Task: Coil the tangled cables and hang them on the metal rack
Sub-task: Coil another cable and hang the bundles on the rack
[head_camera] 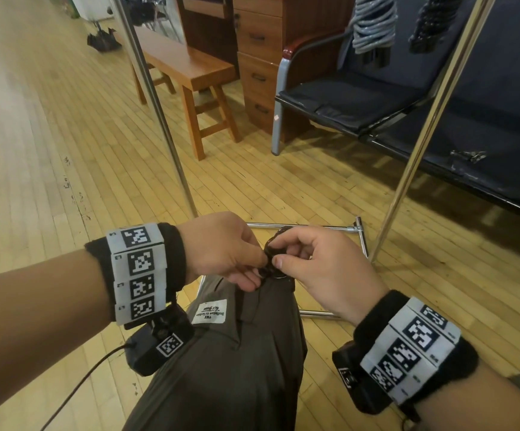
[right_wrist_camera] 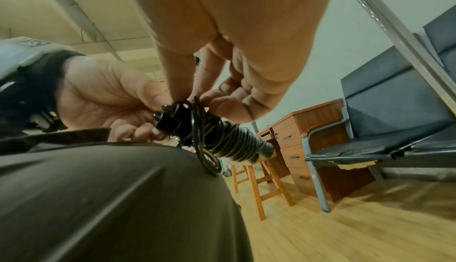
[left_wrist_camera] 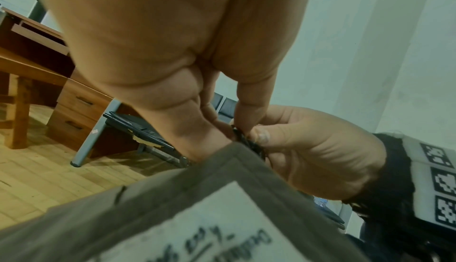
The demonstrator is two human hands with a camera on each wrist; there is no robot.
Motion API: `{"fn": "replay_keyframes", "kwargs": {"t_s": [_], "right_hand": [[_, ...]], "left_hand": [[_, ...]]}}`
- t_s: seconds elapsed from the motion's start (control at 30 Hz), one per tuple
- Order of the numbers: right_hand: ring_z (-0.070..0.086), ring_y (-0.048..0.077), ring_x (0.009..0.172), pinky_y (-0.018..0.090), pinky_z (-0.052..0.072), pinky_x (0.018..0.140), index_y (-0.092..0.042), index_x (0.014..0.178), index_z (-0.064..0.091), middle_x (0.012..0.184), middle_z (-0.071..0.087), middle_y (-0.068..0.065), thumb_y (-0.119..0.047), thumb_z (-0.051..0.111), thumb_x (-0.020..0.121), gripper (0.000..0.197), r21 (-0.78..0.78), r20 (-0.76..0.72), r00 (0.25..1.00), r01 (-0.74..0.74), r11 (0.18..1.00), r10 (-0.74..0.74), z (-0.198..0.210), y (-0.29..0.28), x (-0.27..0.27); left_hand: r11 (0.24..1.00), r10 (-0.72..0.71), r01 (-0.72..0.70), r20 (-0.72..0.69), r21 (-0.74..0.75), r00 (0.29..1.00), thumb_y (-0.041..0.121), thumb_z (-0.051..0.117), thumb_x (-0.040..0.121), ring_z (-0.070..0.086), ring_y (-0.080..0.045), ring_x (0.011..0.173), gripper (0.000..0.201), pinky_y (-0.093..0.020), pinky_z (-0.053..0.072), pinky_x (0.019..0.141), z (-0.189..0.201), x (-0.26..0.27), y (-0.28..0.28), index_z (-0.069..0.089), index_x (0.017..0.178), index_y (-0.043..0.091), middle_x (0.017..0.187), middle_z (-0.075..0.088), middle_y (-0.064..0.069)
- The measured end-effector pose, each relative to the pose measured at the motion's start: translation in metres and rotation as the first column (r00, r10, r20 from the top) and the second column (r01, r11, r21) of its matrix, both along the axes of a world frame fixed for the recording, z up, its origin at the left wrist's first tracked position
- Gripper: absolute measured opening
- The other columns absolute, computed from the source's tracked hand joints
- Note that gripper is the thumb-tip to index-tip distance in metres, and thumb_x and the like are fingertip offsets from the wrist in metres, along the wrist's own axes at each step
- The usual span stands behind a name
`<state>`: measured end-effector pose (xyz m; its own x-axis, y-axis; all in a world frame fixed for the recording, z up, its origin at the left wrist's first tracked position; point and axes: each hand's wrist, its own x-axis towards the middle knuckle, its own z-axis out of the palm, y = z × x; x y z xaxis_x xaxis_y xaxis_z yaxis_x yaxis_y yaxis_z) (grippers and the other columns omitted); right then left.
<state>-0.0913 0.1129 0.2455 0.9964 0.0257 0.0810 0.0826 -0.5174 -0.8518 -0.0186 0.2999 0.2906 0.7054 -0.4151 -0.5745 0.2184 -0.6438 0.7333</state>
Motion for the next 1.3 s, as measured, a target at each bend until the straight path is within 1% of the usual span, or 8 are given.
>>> {"fn": "replay_keyframes", "kwargs": {"t_s": [0.13, 0.37, 0.73, 0.8, 0.87, 1.0, 1.17, 1.3], "right_hand": [[0.054, -0.01, 0.099, 0.004, 0.044, 0.08, -0.036, 0.107, 0.077, 0.104, 0.056, -0.025, -0.025, 0.07, 0.095, 0.018, -0.16, 0.088, 0.994, -0.054, 0.986, 0.069, 0.003, 0.002, -0.002], [0.062, -0.002, 0.1, 0.022, 0.054, 0.089, -0.03, 0.104, 0.081, 0.102, 0.065, -0.022, -0.018, 0.07, 0.094, 0.019, -0.161, 0.13, 0.981, -0.125, 0.979, 0.147, 0.012, -0.002, -0.001], [0.053, 0.002, 0.104, 0.024, 0.047, 0.092, -0.028, 0.115, 0.078, 0.107, 0.062, -0.016, -0.02, 0.061, 0.102, 0.023, -0.419, 0.108, 0.942, -0.248, 0.873, 0.319, 0.027, -0.001, 0.003], [0.05, 0.003, 0.105, 0.024, 0.046, 0.091, -0.028, 0.116, 0.077, 0.107, 0.061, -0.014, -0.02, 0.06, 0.102, 0.023, -0.451, 0.103, 0.933, -0.266, 0.852, 0.346, 0.029, -0.001, 0.002], [0.047, 0.003, 0.107, 0.024, 0.045, 0.091, -0.029, 0.117, 0.077, 0.107, 0.061, -0.013, -0.023, 0.061, 0.102, 0.023, -0.482, 0.098, 0.923, -0.283, 0.829, 0.372, 0.031, -0.001, 0.001], [0.046, 0.006, 0.111, 0.025, 0.046, 0.091, -0.031, 0.117, 0.077, 0.106, 0.058, -0.012, -0.026, 0.062, 0.102, 0.022, -0.492, 0.074, 0.906, -0.331, 0.805, 0.418, 0.031, 0.001, -0.002], [0.046, 0.002, 0.106, 0.01, 0.038, 0.086, -0.029, 0.111, 0.078, 0.102, 0.058, -0.015, -0.023, 0.064, 0.1, 0.019, -0.453, 0.115, 0.925, -0.275, 0.848, 0.362, 0.026, 0.001, -0.003], [0.046, -0.005, 0.1, 0.002, 0.033, 0.084, -0.031, 0.107, 0.079, 0.097, 0.057, -0.022, -0.023, 0.067, 0.097, 0.018, -0.412, 0.116, 0.942, -0.243, 0.878, 0.315, 0.022, 0.004, 0.0]], "left_hand": [[0.999, -0.041, 0.041, 0.012, 0.034, 0.999, 0.007, 0.067, 0.1, 0.079, -0.023, 0.08, 0.015, -0.028, 0.066, 0.073, 0.004, 0.001, -0.001, 0.076, 0.09, -0.002, 0.088, 0.081, -0.017], [0.99, -0.116, 0.114, 0.018, 0.081, 0.993, 0.004, 0.066, 0.1, 0.079, -0.023, 0.082, 0.015, -0.027, 0.065, 0.072, 0.009, 0.005, 0.002, 0.076, 0.09, 0.0, 0.089, 0.081, -0.015], [0.997, -0.072, 0.073, -0.103, 0.003, 0.992, 0.0, 0.067, 0.099, 0.077, -0.026, 0.081, 0.011, -0.038, 0.062, 0.088, 0.008, 0.006, 0.007, 0.074, 0.092, -0.005, 0.086, 0.08, -0.017], [0.998, -0.059, 0.058, -0.132, -0.008, 0.989, -0.003, 0.065, 0.099, 0.077, -0.026, 0.078, 0.01, -0.037, 0.065, 0.082, 0.01, 0.005, 0.006, 0.072, 0.092, -0.007, 0.082, 0.079, -0.018], [0.999, -0.052, 0.049, -0.171, -0.019, 0.984, -0.007, 0.062, 0.099, 0.077, -0.021, 0.069, 0.012, -0.026, 0.063, 0.062, 0.013, 0.005, 0.006, 0.071, 0.091, -0.009, 0.078, 0.078, -0.017], [1.0, -0.023, 0.019, -0.199, -0.024, 0.98, -0.008, 0.061, 0.099, 0.076, -0.022, 0.069, 0.011, -0.023, 0.061, 0.061, 0.015, 0.005, 0.006, 0.071, 0.097, -0.012, 0.085, 0.076, -0.022], [0.999, -0.045, 0.044, -0.161, -0.009, 0.986, -0.002, 0.065, 0.099, 0.078, -0.023, 0.076, 0.012, -0.028, 0.063, 0.072, 0.014, 0.007, 0.009, 0.074, 0.1, -0.009, 0.091, 0.079, -0.021], [0.999, -0.04, 0.035, -0.159, -0.033, 0.986, -0.005, 0.068, 0.096, 0.079, -0.026, 0.081, 0.008, -0.027, 0.065, 0.072, 0.01, 0.007, 0.01, 0.074, 0.095, -0.01, 0.092, 0.079, -0.024]]}}
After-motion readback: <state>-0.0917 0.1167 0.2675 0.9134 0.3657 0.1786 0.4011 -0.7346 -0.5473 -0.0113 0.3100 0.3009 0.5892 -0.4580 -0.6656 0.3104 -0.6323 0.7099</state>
